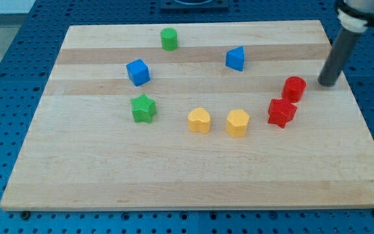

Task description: Push the green circle towards the blue cube

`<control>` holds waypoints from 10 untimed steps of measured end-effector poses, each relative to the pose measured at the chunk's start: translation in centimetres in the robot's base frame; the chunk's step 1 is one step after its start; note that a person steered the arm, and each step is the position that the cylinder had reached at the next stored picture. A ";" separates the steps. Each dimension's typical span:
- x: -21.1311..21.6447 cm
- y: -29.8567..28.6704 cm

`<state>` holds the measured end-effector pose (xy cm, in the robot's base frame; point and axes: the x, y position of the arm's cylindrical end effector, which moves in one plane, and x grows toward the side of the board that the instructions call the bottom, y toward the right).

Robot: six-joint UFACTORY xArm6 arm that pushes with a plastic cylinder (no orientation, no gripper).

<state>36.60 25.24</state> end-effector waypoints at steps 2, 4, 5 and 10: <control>-0.8 -10.8; -3.6 -16.2; -5.8 -16.2; -14.1 -26.9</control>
<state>22.53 -1.65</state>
